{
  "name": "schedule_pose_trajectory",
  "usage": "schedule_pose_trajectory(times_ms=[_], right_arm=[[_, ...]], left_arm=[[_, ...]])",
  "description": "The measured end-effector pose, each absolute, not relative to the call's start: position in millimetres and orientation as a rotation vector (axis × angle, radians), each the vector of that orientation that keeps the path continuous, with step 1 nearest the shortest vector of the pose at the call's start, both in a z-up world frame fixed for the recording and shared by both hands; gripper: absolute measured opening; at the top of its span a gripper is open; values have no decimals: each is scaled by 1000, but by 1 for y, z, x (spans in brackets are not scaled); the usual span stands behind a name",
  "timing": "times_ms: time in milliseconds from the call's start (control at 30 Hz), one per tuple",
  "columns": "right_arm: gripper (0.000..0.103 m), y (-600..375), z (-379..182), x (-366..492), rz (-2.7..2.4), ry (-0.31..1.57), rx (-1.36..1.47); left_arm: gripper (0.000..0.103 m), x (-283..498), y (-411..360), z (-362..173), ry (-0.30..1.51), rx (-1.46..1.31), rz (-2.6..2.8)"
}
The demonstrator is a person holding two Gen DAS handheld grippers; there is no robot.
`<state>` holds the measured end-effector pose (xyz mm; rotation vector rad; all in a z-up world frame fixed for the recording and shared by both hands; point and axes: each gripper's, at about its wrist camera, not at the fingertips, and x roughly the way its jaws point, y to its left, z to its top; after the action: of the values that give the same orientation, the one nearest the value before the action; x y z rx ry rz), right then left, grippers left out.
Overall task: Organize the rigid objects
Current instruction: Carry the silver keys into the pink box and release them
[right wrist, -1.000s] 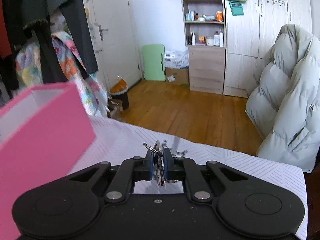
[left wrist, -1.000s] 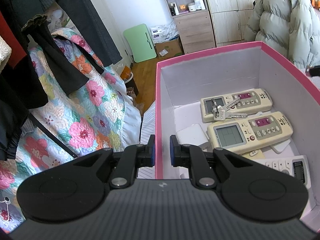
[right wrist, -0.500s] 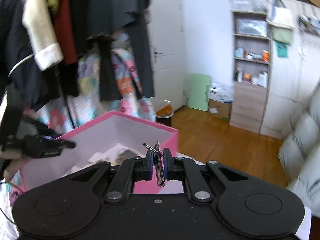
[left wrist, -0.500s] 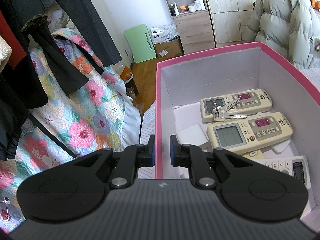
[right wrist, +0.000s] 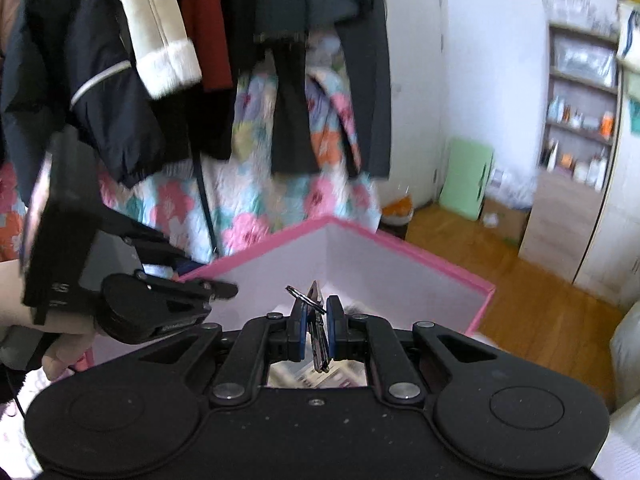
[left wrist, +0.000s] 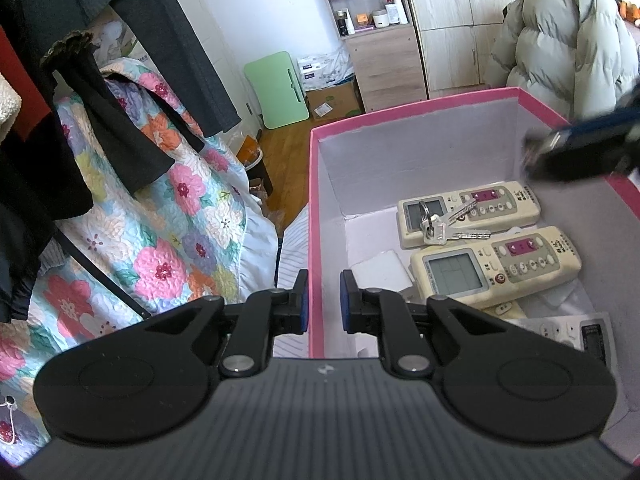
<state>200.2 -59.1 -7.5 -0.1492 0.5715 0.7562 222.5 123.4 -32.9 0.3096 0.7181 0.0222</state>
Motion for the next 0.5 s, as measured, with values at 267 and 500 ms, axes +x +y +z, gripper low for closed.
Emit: schedule_pose_trajectory(times_ms=[267,500], right_arm=[[12,-33,-33,226,765,741,-109],[17,-43,-28,222,742,720,-69]], left_arm=[[13,221,122,-35,716,316,20],[13,221,123,-35,715,306,17]])
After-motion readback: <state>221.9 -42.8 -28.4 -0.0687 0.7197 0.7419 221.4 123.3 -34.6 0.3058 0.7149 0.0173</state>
